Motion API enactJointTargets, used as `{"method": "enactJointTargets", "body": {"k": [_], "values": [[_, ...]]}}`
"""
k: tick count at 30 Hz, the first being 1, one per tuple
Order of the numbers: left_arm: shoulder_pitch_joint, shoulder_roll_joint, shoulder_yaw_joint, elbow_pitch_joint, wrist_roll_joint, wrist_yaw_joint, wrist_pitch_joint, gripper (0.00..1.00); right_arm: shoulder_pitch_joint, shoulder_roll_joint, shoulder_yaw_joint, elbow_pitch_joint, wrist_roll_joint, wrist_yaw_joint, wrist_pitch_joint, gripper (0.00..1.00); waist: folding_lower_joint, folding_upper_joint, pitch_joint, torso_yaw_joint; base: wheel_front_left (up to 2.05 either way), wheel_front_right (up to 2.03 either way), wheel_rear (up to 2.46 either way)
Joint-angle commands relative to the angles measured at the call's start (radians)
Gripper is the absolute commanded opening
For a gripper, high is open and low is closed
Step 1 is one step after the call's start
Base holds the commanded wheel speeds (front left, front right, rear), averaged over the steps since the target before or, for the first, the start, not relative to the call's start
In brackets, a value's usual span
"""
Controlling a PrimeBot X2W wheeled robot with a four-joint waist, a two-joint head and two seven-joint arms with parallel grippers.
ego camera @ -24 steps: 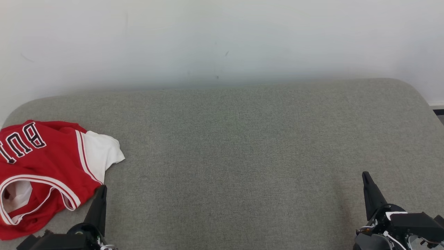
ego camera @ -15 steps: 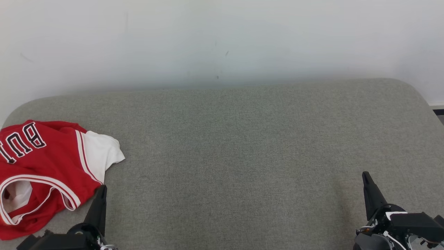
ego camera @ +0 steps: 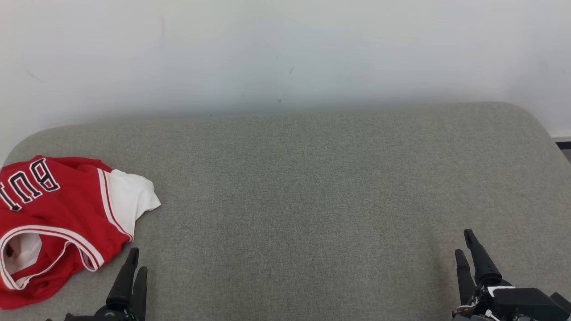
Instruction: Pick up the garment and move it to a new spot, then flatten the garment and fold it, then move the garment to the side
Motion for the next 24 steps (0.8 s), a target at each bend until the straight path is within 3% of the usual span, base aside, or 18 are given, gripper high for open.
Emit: {"method": "enactJointTargets", "body": {"k": [1,12,24], "values": [[-0.011,0.004,-0.006,-0.019,0.006,-0.002,-0.010,1.00,-0.017,-0.002,0.011,-0.019,-0.009,0.001,-0.010,1.00,0.0001,0.0000,-0.002,0.000,0.00,0.00,0.00],[0.009,0.006,-0.029,-0.027,0.071,0.004,-0.064,1.00,-0.019,-0.009,0.069,-0.002,-0.128,0.002,-0.064,1.00,0.0001,0.0000,-0.014,-0.002,0.00,0.00,0.00],[0.028,0.008,-0.044,-0.041,0.240,0.028,-0.114,1.00,-0.018,-0.004,0.092,0.008,-0.344,0.002,-0.110,1.00,0.0001,0.0000,-0.026,-0.003,0.00,0.00,0.00]]}}
